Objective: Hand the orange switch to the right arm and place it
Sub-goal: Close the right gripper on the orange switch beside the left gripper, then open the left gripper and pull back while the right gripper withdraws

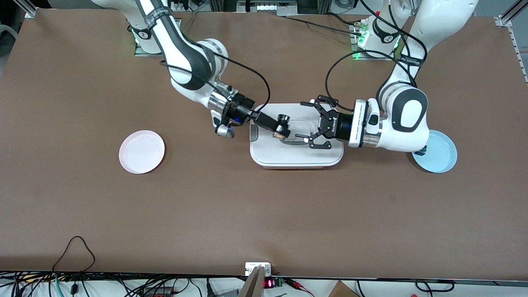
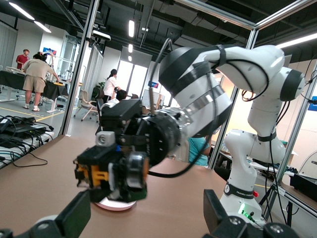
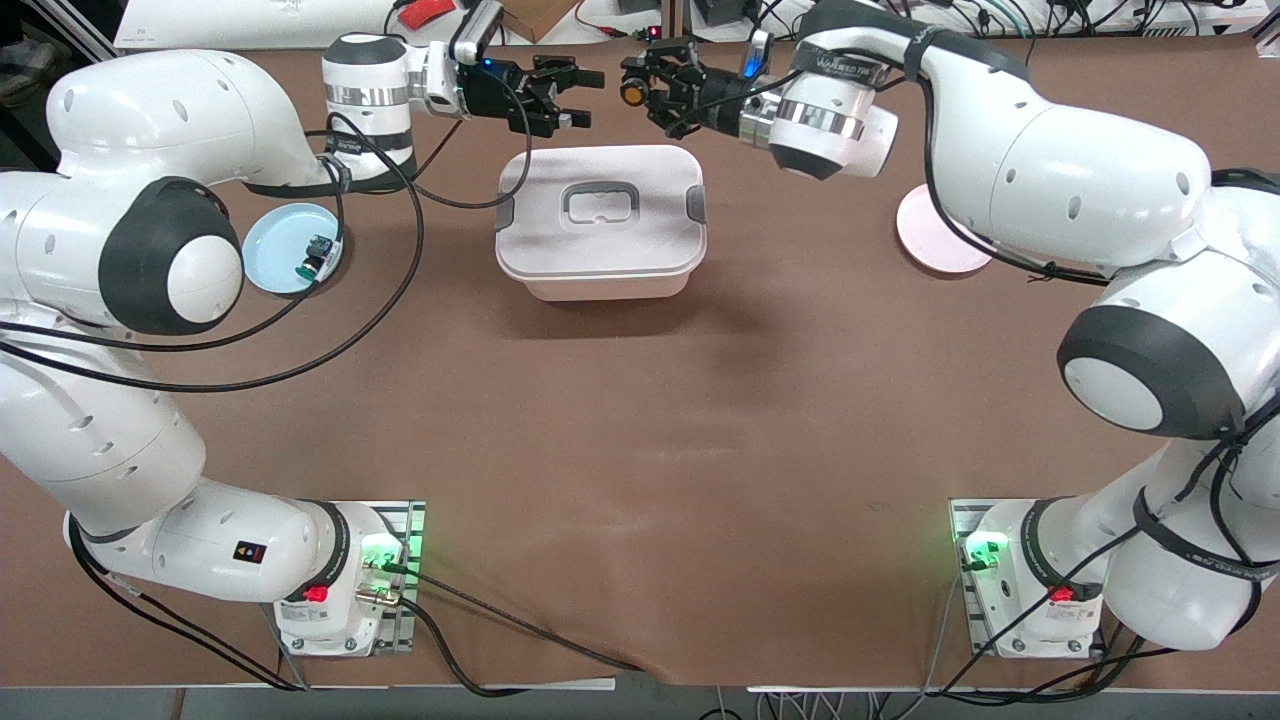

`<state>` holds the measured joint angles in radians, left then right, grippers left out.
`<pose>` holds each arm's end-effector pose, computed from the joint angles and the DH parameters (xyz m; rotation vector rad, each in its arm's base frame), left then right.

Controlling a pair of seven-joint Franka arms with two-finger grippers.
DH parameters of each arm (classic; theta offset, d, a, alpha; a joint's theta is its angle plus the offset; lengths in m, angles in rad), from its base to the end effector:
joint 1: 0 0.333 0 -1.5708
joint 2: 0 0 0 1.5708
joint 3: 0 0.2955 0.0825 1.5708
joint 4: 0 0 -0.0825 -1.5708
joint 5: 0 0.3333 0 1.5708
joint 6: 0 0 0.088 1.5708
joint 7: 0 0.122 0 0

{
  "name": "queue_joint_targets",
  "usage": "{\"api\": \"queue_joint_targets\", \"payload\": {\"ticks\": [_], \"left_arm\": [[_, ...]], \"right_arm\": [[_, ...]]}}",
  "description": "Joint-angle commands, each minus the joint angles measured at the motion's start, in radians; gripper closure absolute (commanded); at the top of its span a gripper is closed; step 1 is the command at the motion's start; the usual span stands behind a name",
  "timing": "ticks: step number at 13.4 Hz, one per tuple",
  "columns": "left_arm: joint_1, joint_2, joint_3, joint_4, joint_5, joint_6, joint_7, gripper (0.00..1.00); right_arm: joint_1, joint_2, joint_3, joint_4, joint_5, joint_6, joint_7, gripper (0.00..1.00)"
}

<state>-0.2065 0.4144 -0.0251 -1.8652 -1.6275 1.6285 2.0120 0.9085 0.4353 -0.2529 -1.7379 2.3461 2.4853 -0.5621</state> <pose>0.5360 -0.2446 0.3604 1.2189 -1.0793 0.9005 0.4985 0.4112 0.3701 -1.5937 0.6044 -0.1308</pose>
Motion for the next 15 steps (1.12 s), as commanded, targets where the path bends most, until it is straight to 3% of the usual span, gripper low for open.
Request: {"api": "queue_joint_targets", "payload": {"ticks": [1, 5, 11, 15], "left_arm": [[0.041, -0.022, 0.011, -0.022, 0.067, -0.045, 0.022, 0.00], [0.076, -0.031, 0.060, -0.022, 0.184, -0.131, -0.004, 0.00], [0.102, -0.045, 0.134, -0.012, 0.395, -0.150, -0.051, 0.00], [0.104, -0.049, 0.197, -0.011, 0.465, -0.150, -0.085, 0.00]], "right_arm": [[-0.052, -0.007, 0.006, -0.005, -0.105, -0.077, 0.070, 1.00], [-0.195, 0.006, 0.006, -0.034, -0.284, -0.297, 0.076, 1.00], [-0.497, 0.014, 0.006, -0.032, -0.666, -0.769, 0.127, 1.00], [-0.683, -0.052, 0.004, -0.058, -0.878, -1.090, 0.065, 1.00]]}}
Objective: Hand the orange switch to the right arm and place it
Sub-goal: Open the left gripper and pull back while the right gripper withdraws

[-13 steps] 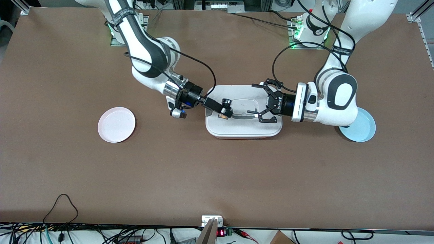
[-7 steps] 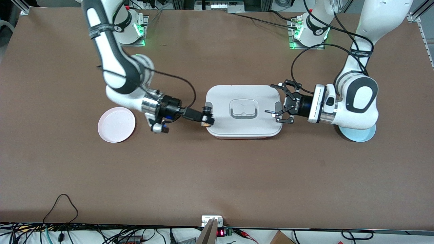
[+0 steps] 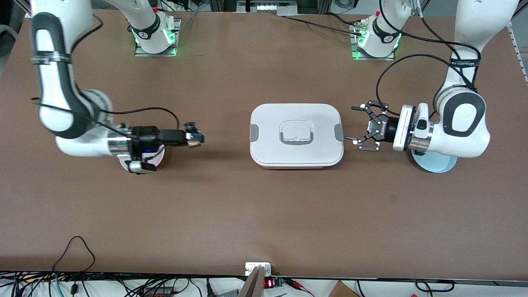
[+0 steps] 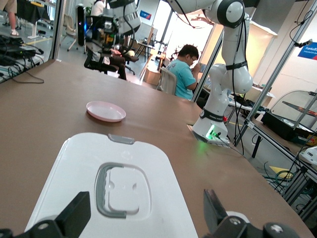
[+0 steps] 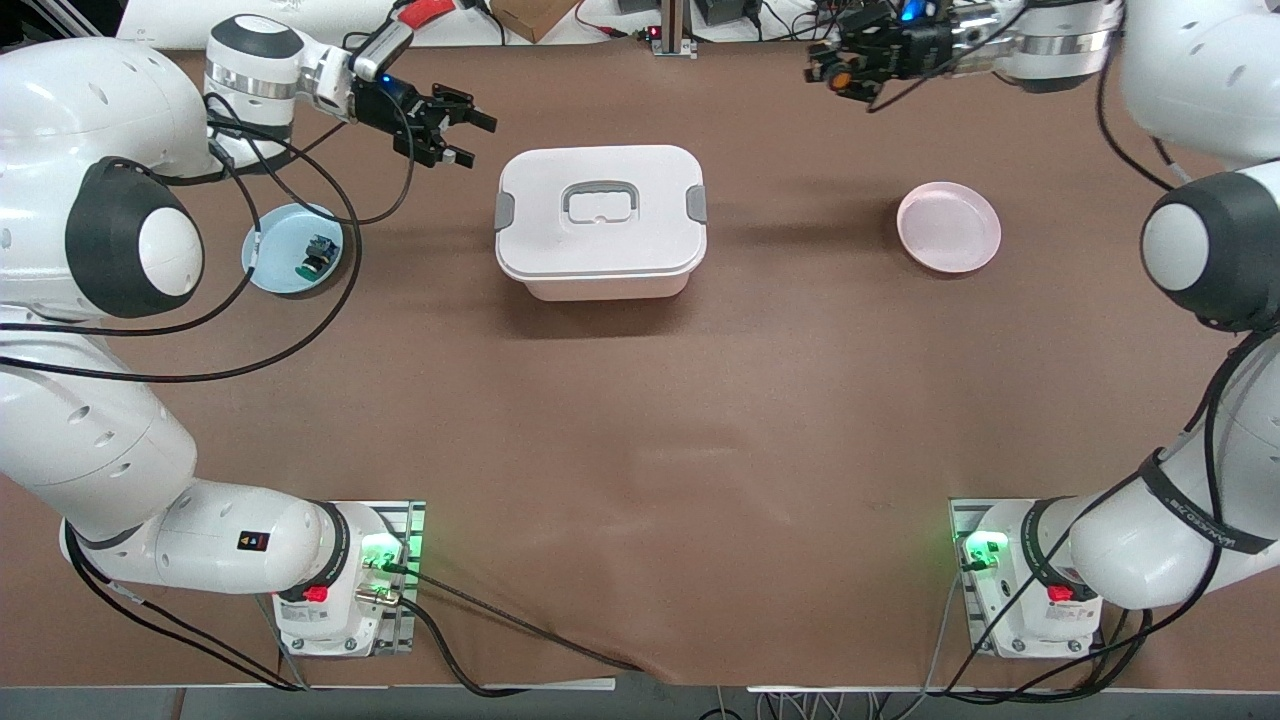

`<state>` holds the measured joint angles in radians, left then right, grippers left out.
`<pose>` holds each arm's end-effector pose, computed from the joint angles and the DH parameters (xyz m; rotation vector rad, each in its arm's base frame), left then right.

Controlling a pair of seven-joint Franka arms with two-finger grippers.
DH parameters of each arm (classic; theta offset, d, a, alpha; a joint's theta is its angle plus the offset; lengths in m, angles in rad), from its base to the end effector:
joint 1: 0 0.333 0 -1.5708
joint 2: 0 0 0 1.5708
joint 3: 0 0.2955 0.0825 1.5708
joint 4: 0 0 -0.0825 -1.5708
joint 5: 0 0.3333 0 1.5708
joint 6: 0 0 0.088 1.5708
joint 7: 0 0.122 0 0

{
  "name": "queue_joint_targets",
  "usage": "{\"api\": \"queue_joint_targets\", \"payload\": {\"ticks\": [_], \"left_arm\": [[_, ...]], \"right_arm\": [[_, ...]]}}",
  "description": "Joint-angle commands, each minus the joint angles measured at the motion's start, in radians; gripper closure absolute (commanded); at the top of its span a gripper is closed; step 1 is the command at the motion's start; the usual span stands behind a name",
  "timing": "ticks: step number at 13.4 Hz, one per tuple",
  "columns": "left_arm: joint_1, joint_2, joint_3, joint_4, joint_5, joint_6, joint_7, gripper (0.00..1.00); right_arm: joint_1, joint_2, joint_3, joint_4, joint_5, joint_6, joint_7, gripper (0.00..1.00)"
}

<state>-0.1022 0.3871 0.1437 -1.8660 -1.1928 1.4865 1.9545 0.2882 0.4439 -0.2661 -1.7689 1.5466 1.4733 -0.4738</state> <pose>0.5322 -0.1039 0.3390 1.4027 -1.2921 0.6343 0.5688 0.1625 0.3759 -1.6507 0.0200 0.2323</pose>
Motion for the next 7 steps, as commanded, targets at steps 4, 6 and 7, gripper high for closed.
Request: {"api": "queue_joint_targets", "payload": {"ticks": [4, 6, 7], "left_arm": [[-0.001, -0.027, 0.082, -0.007, 0.137, -0.006, -0.162, 0.00], [-0.001, -0.045, 0.086, 0.004, 0.221, -0.006, -0.331, 0.00], [0.001, -0.045, 0.086, 0.031, 0.266, -0.006, -0.415, 0.00]], "right_arm": [[-0.144, -0.221, 0.018, -0.232, -0.131, -0.168, -0.150, 1.00], [-0.156, -0.286, 0.014, -0.286, -0.172, -0.165, -0.164, 1.00], [-0.162, -0.303, 0.014, -0.291, -0.198, -0.166, -0.167, 1.00]]}}
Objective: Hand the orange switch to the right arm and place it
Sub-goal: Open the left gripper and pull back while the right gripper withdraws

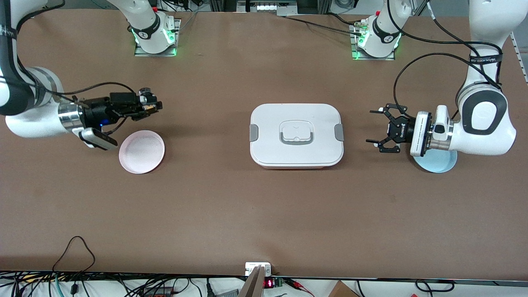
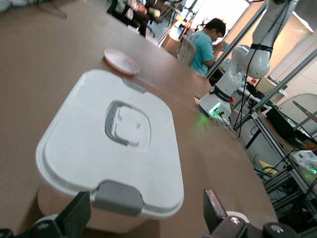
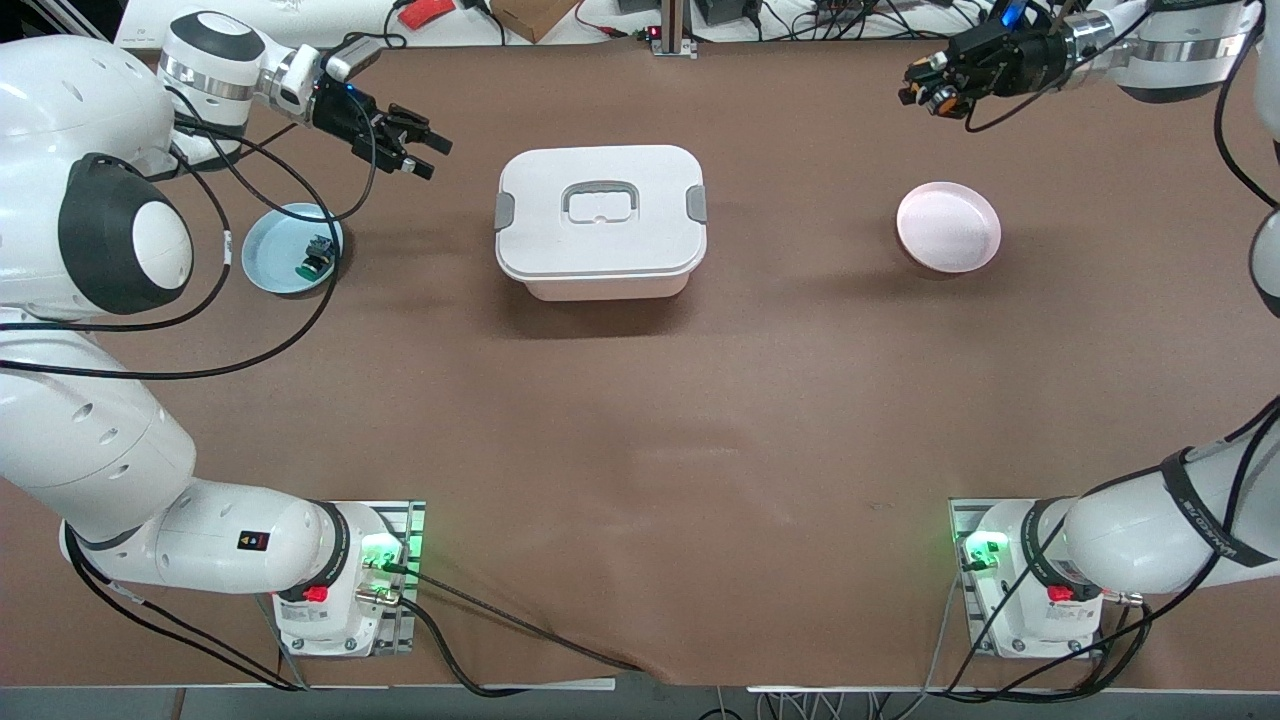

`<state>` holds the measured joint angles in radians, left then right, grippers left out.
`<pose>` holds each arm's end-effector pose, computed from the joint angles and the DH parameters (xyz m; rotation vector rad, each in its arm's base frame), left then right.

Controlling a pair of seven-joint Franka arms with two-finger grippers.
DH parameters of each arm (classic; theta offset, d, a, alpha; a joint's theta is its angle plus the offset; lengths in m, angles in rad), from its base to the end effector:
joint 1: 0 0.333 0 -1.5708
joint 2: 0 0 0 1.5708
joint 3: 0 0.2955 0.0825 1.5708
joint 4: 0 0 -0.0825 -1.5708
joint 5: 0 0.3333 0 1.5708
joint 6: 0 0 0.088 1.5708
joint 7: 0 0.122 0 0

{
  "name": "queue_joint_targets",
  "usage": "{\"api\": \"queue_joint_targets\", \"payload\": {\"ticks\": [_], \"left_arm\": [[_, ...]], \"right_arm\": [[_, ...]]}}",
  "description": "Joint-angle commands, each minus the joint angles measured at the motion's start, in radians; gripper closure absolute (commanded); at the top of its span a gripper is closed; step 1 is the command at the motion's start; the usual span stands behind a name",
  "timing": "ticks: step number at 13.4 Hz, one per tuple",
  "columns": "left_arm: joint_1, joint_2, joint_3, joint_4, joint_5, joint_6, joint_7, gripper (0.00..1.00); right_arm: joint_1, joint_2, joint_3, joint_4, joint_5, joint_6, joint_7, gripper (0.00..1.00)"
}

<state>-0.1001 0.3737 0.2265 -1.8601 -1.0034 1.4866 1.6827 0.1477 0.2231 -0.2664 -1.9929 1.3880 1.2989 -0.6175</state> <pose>0.5254 -0.0510 0.3311 1.6754 -1.1719 0.3379 0.5003 0.0881 0.4121 -1.6062 -0.1231 0.2124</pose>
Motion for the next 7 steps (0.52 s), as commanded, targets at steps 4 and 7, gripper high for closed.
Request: {"api": "queue_joint_targets", "payload": {"ticks": [4, 7], "left_arm": [[-0.003, -0.032, 0.004, 0.174, 0.302, -0.005, -0.531, 0.00], [-0.015, -0.033, 0.002, 0.280, 0.417, -0.009, -0.777, 0.00]], "right_arm": [[-0.028, -0.186, 0.013, -0.170, -0.053, 0.017, -0.068, 1.00], [-0.060, -0.191, 0.015, -0.210, -0.078, 0.008, -0.172, 1.00]]}}
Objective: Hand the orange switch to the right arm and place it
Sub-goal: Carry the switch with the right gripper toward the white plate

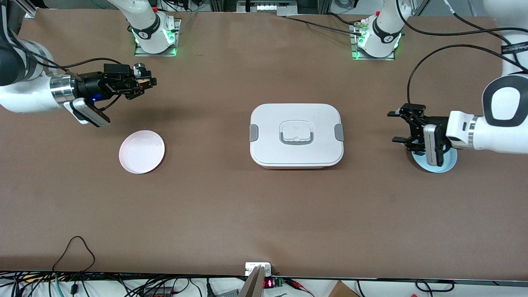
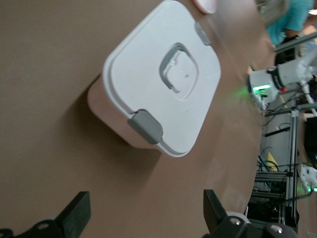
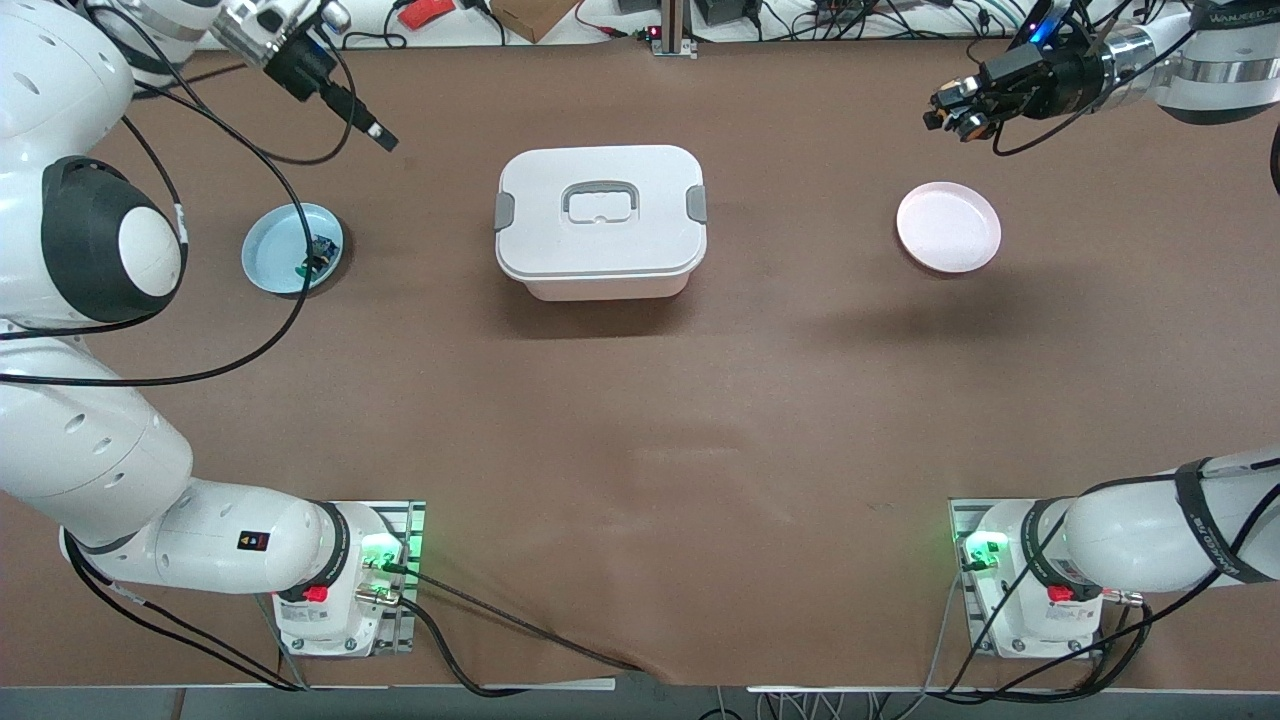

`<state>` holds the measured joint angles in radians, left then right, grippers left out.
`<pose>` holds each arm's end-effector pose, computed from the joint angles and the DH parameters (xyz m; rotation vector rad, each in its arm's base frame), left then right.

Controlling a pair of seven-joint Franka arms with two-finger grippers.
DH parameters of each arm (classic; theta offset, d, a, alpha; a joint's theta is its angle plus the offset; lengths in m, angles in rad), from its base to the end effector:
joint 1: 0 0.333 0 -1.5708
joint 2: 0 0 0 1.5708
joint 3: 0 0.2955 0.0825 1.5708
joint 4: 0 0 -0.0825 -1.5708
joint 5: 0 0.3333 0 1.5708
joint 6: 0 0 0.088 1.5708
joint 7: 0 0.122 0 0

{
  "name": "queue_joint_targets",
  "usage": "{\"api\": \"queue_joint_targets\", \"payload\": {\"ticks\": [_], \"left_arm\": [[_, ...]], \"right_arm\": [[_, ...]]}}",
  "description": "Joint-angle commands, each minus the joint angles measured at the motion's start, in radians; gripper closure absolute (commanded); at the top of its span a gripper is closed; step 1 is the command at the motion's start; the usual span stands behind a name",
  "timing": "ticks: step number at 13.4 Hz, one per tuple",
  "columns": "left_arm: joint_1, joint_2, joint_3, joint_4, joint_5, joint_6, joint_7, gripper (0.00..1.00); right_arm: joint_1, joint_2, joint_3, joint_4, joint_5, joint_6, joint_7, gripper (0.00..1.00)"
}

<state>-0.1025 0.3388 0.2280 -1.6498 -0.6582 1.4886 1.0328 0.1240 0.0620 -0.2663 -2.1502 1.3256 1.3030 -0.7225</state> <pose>0.5492 -0.0222 0.3981 2.2140 -0.9206 -0.0973 0.4537 0.0749 0.4293 -1.6045 -0.2075 0.1385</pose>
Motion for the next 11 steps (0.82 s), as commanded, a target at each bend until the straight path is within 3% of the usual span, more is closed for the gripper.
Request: {"api": "queue_joint_targets", "payload": {"ticks": [1, 4, 6, 8, 11], "left_arm": [[-0.017, 0.002, -0.006, 0.102, 0.136, -0.011, -0.181, 0.00], [-0.037, -0.003, -0.019, 0.183, 0.334, -0.040, -0.376, 0.00], [-0.051, -0.004, -0.021, 0.226, 0.400, -0.091, -0.457, 0.00], [-0.054, -0.003, -0.027, 0.254, 0.400, -0.164, -0.616, 0.00], [-0.103, -0.010, -0.030, 0.304, 0.449, -0.188, -0.908, 0.00]], "right_arm": [[-0.038, -0.030, 0.015, -0.059, -0.017, 0.004, -0.087, 1.00], [-0.044, -0.028, 0.015, -0.057, -0.017, 0.005, -0.091, 1.00], [-0.044, -0.027, 0.013, -0.047, -0.055, 0.015, -0.080, 1.00], [-0.064, -0.021, 0.010, -0.021, -0.132, 0.024, -0.068, 1.00], [-0.060, -0.034, 0.012, 0.064, -0.398, 0.111, -0.031, 1.00]]}}
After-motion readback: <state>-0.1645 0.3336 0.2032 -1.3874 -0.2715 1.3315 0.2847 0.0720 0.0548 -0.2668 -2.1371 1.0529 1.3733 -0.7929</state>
